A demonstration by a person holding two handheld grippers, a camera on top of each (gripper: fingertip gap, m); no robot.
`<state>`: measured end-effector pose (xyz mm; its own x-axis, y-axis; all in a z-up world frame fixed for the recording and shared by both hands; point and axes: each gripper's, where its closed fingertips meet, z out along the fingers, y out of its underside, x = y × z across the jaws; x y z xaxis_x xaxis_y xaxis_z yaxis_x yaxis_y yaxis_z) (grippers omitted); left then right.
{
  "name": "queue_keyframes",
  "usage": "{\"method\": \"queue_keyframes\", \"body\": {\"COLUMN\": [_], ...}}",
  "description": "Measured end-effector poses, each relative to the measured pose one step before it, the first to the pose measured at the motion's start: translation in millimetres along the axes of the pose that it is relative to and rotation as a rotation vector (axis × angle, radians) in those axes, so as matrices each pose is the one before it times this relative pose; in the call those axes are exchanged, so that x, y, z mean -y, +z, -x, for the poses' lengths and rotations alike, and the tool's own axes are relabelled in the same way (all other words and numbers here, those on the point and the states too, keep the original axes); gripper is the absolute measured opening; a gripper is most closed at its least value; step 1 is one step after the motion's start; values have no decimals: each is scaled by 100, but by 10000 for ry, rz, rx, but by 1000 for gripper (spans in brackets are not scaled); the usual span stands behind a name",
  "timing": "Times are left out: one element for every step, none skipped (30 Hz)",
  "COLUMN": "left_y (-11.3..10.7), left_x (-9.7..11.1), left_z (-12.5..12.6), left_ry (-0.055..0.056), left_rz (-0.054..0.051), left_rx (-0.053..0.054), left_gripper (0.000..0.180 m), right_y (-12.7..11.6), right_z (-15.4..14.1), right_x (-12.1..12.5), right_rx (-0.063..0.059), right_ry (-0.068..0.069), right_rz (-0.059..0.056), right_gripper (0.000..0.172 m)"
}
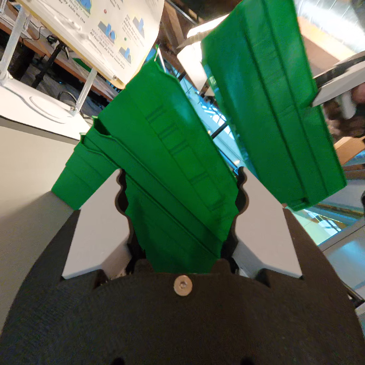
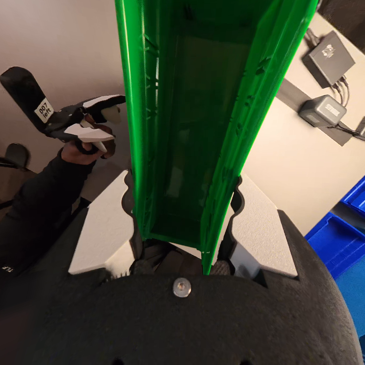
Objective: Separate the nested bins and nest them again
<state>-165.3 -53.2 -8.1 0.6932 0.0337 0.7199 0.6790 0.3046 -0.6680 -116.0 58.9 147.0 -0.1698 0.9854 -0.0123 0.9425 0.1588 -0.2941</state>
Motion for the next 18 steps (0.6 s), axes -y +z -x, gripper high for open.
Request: {"method": "queue_keyframes", "body": {"left_y": [72, 50, 10, -32, -89, -144, -170, -199, -199, -186, -158, -109, -54, -13, 44, 94, 134, 154], "left_x": [-281, -229, -128, -25, 72, 142, 183, 220, 241, 218, 185, 120, 18, -109, -209, -271, -325, -325], "left_z": [380, 315, 255, 210, 190, 170, 171, 158, 213, 219, 228, 231, 261, 263, 216, 137, 103, 98], "left_ry": [-3, -42, -57, -53, -38, -23, -16, -17, -25, -16, -26, -27, -22, -21, -31, -59, -79, -76], "left_rz": [140, 100, 55, 12, -25, -54, -70, -72, -78, -69, -48, -30, 4, 50, 79, 95, 118, 117], "left_rx": [70, 47, 30, 29, 29, 31, 31, 26, 44, 39, 36, 37, 48, 57, 27, -18, -36, -31], "left_gripper": [111, 111, 111, 111, 111, 111, 111, 111, 111, 111, 110, 110, 110, 110, 110, 110, 110, 110], "right_y": [-551, -417, -262, -89, 77, 282, 477, 695, 917, 1131, 1300, 1459, 1609, 1696, 1759, 1738, 1593, 1364], "right_z": [-587, -608, -658, -727, -778, -873, -951, -1017, -1048, -1060, -1063, -1103, -1168, -1218, -1287, -1267, -1143, -942], "right_x": [-319, -383, -452, -540, -635, -711, -789, -858, -944, -1036, -1051, -1079, -1082, -1011, -1009, -974, -791, -597], "right_rx": [-50, -25, -11, 13, 29, 33, 29, 28, 40, 61, 101, 124, 119, 100, 56, 7, -14, 3], "right_ry": [73, 87, 103, 123, 132, 152, 172, 184, 196, 198, 209, 230, 243, 238, 251, 239, 194, 152], "right_rz": [-57, -52, -22, -2, 25, 44, 53, 65, 81, 113, 118, 144, 177, 168, 227, 263, 203, 119], "right_gripper": [101, 101, 101, 101, 101, 101, 102, 102, 102, 102, 102, 102, 102, 102, 102, 102, 102, 102]}}
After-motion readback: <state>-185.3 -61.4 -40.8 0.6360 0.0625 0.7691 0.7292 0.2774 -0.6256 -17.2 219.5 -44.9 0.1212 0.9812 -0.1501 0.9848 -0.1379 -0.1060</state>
